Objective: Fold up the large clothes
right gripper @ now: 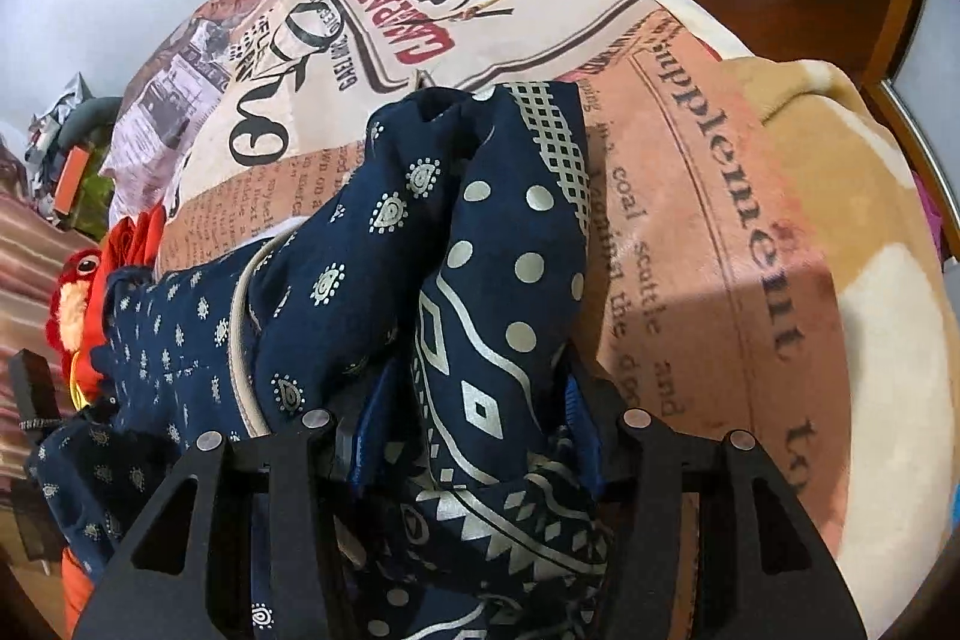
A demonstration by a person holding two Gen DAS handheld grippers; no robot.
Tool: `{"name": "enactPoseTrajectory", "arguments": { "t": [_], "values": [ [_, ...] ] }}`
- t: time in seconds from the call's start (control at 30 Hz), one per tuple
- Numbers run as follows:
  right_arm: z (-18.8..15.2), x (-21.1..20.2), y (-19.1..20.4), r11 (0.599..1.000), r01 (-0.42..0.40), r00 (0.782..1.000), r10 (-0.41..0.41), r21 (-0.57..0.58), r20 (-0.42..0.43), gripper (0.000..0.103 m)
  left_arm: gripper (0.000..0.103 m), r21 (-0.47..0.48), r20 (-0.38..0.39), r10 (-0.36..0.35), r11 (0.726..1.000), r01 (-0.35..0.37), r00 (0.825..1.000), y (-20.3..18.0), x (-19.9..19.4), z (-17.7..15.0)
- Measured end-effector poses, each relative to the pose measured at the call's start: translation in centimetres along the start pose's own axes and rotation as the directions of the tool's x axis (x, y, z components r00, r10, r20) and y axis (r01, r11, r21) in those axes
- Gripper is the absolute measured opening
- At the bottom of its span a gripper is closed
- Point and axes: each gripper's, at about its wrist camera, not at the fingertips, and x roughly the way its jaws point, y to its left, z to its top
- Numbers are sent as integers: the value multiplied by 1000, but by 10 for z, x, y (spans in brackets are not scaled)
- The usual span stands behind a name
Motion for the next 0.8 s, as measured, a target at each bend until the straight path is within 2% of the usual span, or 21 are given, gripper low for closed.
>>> {"name": "enactPoseTrajectory", "arguments": {
  "t": [0.07,0.13,0.2,0.3,0.43,0.57,0.6,0.7,0.8],
  "values": [
    [-1,-5,3,999,-31,1000,31,-17,7,25,23,46,14,66,997,-66,998,-8,-6,-5],
    [-4,-13,7,998,-52,998,53,-31,21,18,17,86,36,112,990,-115,993,-16,-18,-11],
    [-5,-25,12,998,-57,997,58,-35,48,16,16,116,68,122,985,-130,990,-24,-32,-15],
    [-6,-47,23,996,-71,992,75,-47,99,14,14,168,143,159,969,-182,977,-42,-58,-17],
    [-4,-75,47,991,-78,981,96,-107,167,14,13,227,256,155,950,-216,954,-71,-95,-11],
    [5,-96,68,983,-80,967,117,-166,227,13,13,259,302,118,945,-201,946,-85,-115,3],
    [8,-99,73,981,-82,964,123,-175,237,13,13,259,305,115,945,-199,945,-84,-116,7],
    [16,-99,78,979,-71,960,118,-189,252,13,15,233,251,95,960,-155,963,-71,-104,19],
    [20,-80,71,983,-58,971,96,-173,217,13,17,154,126,57,985,-77,990,-44,-73,27]
  ]
}}
